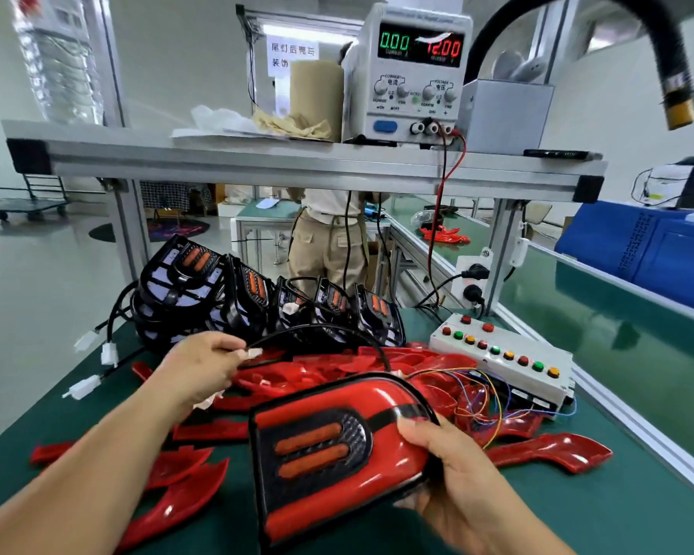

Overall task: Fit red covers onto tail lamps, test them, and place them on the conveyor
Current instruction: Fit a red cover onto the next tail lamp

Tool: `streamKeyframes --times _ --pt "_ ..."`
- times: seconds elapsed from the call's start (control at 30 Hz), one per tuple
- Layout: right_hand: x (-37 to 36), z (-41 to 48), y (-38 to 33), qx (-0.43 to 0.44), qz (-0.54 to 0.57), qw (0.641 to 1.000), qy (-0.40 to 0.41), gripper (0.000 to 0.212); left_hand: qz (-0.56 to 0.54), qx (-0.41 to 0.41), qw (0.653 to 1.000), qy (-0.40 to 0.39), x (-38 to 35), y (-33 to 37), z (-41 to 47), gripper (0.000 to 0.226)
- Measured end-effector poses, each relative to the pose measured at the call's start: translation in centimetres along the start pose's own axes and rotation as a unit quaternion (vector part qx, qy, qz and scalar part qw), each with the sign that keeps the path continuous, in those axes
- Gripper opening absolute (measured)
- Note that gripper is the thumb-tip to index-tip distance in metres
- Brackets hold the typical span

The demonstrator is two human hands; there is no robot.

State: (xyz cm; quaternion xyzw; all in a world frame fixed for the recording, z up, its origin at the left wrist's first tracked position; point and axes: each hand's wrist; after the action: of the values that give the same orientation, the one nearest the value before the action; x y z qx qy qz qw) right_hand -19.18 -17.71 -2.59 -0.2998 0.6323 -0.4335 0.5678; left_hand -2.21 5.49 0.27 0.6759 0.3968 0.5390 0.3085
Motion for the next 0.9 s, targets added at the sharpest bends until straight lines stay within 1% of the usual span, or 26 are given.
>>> streamKeyframes --times 0.03,0.07,0.1,0.13,0.2,0.27,0.33,0.37,0.43,0.53,0.6,0.63,0.67,0.7,0.73,0.77,0.8,0.83,0.87,0.9 --pt "0.2 -0.6 0.6 -0.008 -0.009 1.0 0.02 0.047 0.072 -0.015 0.995 0.061 0.5 -0.4 0.9 0.027" --pt "0.4 -1.1 1.0 -0.016 -0.019 0.999 0.04 0.052 0.139 -0.018 0.985 0.102 0.8 -0.8 1.6 0.031" --pt "0.6 -1.4 1.4 -0.024 -0.028 0.998 0.055 0.056 0.189 -0.013 0.974 0.123 0.9 -1.3 2.3 0.04" --pt "0.7 -1.8 1.5 -0.033 -0.037 0.997 0.064 0.059 0.225 0.0 0.966 0.128 0.9 -1.8 3.0 0.049" --pt "0.5 -2.3 1.3 -0.049 -0.054 0.995 0.061 0.057 0.278 0.03 0.952 0.12 0.5 -2.6 3.8 0.064" --pt "0.5 -2.9 0.6 -0.063 -0.094 0.992 0.048 0.05 0.312 0.037 0.942 0.116 0.2 -3.4 4.5 0.066" --pt "0.6 -3.3 -0.2 -0.087 -0.171 0.981 0.03 0.04 0.323 0.03 0.936 0.133 0.2 -3.8 5.0 0.06" --pt "0.8 -3.5 -0.6 -0.1 -0.224 0.969 0.019 0.042 0.32 0.027 0.936 0.143 0.3 -4.0 5.1 0.057" --pt "1.5 -3.4 -1.6 -0.106 -0.356 0.928 -0.004 0.049 0.324 0.015 0.934 0.151 0.3 -4.2 5.1 0.049" --pt "2.6 -2.8 -3.1 -0.057 -0.54 0.838 -0.05 0.058 0.321 -0.01 0.931 0.17 0.6 -4.1 5.1 0.038" --pt "3.1 -1.8 -4.2 0.015 -0.639 0.766 -0.073 0.056 0.268 -0.031 0.942 0.199 1.0 -3.7 5.1 0.033" --pt "3.1 -1.0 -4.7 0.055 -0.665 0.741 -0.074 0.053 0.234 -0.042 0.949 0.208 1.2 -3.3 5.2 0.03" --pt "3.1 0.0 -5.2 0.095 -0.677 0.727 -0.071 0.048 0.19 -0.045 0.96 0.203 1.5 -2.7 5.3 0.026" --pt "2.9 1.1 -5.6 0.132 -0.686 0.713 -0.065 0.041 0.115 -0.038 0.976 0.183 1.8 -2.0 5.4 0.023" --pt "2.5 2.5 -6.0 0.164 -0.699 0.693 -0.06 0.035 0.013 -0.016 0.99 0.141 2.3 -1.1 5.4 0.019" --pt "2.1 3.9 -6.1 0.186 -0.717 0.669 -0.059 0.029 -0.099 0.009 0.992 0.083 2.8 -0.2 5.3 0.016" --pt "1.7 5.5 -6.0 0.198 -0.738 0.643 -0.059 0.024 -0.204 0.022 0.979 0.02 3.2 0.8 5.1 0.015" --pt "1.4 7.0 -5.7 0.199 -0.76 0.616 -0.058 0.021 -0.281 0.018 0.959 -0.031 3.6 1.8 4.8 0.016" --pt "1.2 8.3 -5.2 0.186 -0.783 0.591 -0.057 0.019 -0.34 -0.005 0.938 -0.061 3.9 2.8 4.3 0.019" --pt "1.1 9.4 -4.6 0.157 -0.807 0.566 -0.054 0.018 -0.385 -0.036 0.919 -0.073 4.0 3.6 3.7 0.022"
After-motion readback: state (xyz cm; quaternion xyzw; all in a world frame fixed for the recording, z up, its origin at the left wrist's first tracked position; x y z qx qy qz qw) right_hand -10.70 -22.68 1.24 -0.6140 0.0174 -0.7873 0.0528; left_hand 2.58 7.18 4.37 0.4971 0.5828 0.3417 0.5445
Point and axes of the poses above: each hand's wrist, its own z-axis towards the middle knuckle, its own x-axis out of the back of the hand, y = z × x, and after that the axes turned 15 degrees about x, right-handed
